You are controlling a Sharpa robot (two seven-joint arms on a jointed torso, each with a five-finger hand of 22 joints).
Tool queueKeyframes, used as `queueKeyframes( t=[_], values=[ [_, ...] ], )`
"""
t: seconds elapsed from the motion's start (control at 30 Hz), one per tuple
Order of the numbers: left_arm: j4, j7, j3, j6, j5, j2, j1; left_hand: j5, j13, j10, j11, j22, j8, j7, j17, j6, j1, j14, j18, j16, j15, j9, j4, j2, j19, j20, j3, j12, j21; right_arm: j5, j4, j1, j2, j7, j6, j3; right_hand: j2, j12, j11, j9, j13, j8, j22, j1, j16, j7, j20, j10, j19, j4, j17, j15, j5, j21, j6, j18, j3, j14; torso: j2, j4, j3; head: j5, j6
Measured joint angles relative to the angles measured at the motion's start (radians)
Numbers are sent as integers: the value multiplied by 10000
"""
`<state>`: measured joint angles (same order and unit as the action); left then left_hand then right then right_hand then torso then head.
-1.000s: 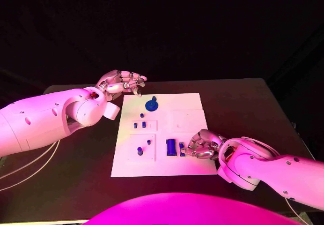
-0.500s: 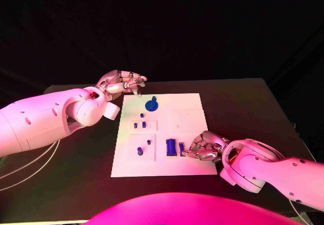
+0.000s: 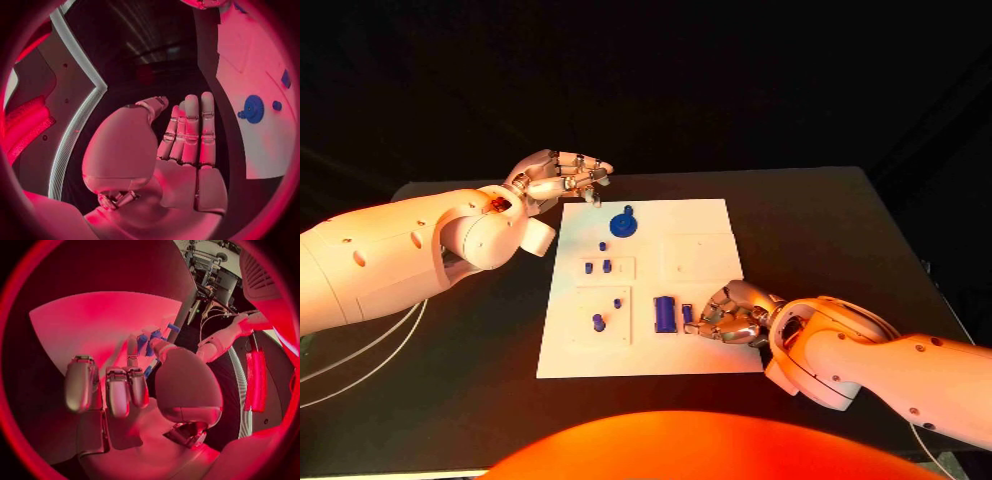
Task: Assemble the parts on the task board
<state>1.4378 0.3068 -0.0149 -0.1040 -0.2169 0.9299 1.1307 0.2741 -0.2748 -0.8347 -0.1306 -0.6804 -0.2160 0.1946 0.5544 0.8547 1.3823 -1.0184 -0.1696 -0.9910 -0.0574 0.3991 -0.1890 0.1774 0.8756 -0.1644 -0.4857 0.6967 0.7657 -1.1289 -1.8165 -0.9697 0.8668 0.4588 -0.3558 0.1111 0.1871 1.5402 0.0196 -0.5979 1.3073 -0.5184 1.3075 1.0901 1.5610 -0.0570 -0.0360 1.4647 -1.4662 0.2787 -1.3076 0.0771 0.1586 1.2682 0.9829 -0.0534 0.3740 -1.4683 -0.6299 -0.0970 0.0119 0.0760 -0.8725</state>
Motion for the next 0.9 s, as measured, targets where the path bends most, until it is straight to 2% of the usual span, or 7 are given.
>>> queueKeyframes(
  t=[0.5, 0.9],
  values=[
    [-1, -3, 0, 0, -10, -1, 0, 0, -1, 0, 0, -1, 0, 0, 0, 0, 0, 0, 0, 0, 0, 0, 0, 0, -1, 1, 0, 0, 0, -125, 402, 22, -269, 76, -20, -6, -119, 0, 0, -4, 0, 0, -1, 355, 0, 33, 0, 0, 0, -41, 1, 0, 0, 0, 33, 0, -41, 0, -1, -7, -3, 18, 0],
    [-3, -4, 0, 1, -14, -8, 0, 0, -2, 0, 0, -2, 0, 0, -1, 0, 0, 0, 0, 0, 0, 1, 0, 0, -1, 1, 0, 0, 0, -272, 533, 33, -429, 101, -122, -6, -80, 0, 0, -7, 8, -1, -2, 395, 0, 33, 0, 0, 0, -41, 2, 0, 0, 0, 33, 0, -41, 0, 7, -8, -4, 23, 0]
  ],
)
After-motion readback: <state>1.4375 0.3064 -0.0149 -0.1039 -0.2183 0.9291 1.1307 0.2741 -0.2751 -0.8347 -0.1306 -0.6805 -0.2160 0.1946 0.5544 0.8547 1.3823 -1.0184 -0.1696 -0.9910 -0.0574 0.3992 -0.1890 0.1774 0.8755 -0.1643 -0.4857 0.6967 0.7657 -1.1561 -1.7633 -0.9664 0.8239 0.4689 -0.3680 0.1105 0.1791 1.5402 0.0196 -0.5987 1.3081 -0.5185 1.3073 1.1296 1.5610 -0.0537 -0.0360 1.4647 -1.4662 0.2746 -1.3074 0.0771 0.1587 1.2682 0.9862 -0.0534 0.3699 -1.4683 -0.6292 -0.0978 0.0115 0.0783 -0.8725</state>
